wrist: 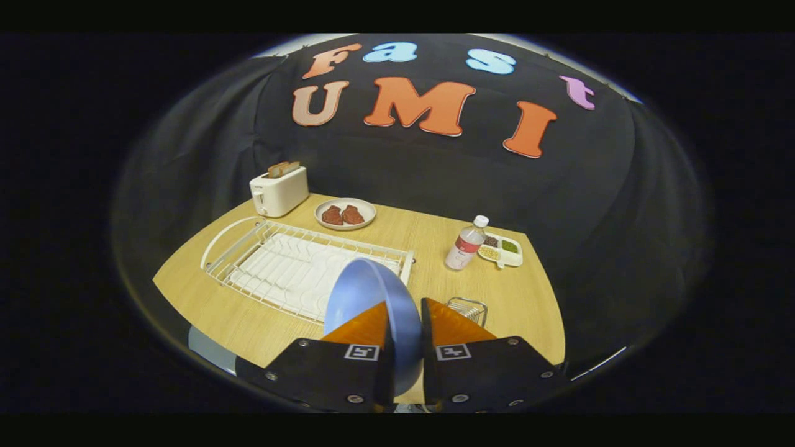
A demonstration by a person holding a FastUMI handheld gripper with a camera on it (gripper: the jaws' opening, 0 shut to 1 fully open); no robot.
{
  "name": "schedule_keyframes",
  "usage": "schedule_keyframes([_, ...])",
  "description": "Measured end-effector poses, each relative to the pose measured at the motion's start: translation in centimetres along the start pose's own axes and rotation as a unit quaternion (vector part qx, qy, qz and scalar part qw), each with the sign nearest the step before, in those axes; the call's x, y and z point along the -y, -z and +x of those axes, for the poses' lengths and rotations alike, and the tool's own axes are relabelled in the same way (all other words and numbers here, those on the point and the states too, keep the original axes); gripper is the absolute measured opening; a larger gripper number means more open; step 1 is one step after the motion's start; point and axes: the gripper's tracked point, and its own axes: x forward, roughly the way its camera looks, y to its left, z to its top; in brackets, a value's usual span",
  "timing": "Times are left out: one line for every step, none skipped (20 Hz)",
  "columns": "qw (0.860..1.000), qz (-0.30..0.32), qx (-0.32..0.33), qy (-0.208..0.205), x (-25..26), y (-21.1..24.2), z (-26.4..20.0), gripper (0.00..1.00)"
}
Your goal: Take the plate from the dish rack, then take the spoon from the basket and place it into the plate.
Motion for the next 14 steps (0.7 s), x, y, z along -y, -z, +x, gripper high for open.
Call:
schedule_keyframes([1.000, 0.010, 0.003, -0.006, 0.0, 0.8, 0.0, 0.18])
schedule_keyframes([1.000, 0.021, 0.000, -0.014, -0.1, 1.8, -0.1, 0.18])
schedule_keyframes([0.999, 0.034, -0.006, -0.022, -0.1, 3.1, -0.2, 0.19])
schedule_keyframes([0.999, 0.044, -0.010, -0.027, -0.1, 4.0, -0.2, 0.19])
schedule_keyframes([0.998, 0.053, -0.015, -0.030, 0.1, 5.0, -0.2, 0.19])
schedule_keyframes([0.998, 0.060, -0.017, -0.031, 0.3, 6.0, -0.1, 0.19])
schedule_keyframes([0.997, 0.069, -0.021, -0.035, 0.3, 7.0, 0.1, 0.19])
schedule_keyframes([0.995, 0.085, -0.020, -0.051, -0.3, 7.7, 0.2, 0.18])
schedule_keyframes([0.992, 0.106, -0.024, -0.064, -0.8, 8.5, 0.3, 0.18])
schedule_keyframes([0.989, 0.120, -0.031, -0.075, -1.1, 9.7, 0.5, 0.18])
schedule_keyframes([0.988, 0.129, -0.039, -0.080, -1.0, 10.9, 0.6, 0.18])
schedule_keyframes([0.986, 0.137, -0.044, -0.080, -0.8, 11.8, 0.9, 0.18])
schedule_keyframes([0.985, 0.143, -0.045, -0.080, -0.6, 12.5, 1.2, 0.18])
schedule_keyframes([0.984, 0.152, -0.047, -0.082, -0.6, 13.1, 1.4, 0.18])
